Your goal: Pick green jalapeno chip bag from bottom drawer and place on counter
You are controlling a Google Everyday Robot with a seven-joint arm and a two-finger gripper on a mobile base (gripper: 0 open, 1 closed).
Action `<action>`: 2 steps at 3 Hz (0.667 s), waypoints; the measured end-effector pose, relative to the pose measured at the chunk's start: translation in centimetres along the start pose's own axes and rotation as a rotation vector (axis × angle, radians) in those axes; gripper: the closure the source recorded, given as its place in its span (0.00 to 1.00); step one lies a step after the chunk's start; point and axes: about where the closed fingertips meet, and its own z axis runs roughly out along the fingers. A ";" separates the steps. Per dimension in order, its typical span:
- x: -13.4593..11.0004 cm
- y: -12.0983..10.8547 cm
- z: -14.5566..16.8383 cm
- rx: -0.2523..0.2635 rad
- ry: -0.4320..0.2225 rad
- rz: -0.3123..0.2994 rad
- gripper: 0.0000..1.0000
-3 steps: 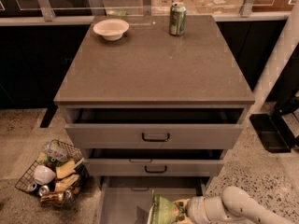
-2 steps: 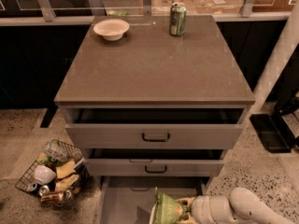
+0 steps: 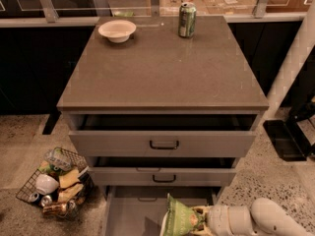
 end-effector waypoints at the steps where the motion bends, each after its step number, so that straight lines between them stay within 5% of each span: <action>1: -1.3 -0.2 0.2 0.002 -0.022 0.008 1.00; 2: -4.8 0.2 -0.5 0.041 -0.029 -0.007 1.00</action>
Offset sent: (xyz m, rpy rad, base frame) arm -0.0237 0.0392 0.0913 0.0333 -0.0792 -0.0550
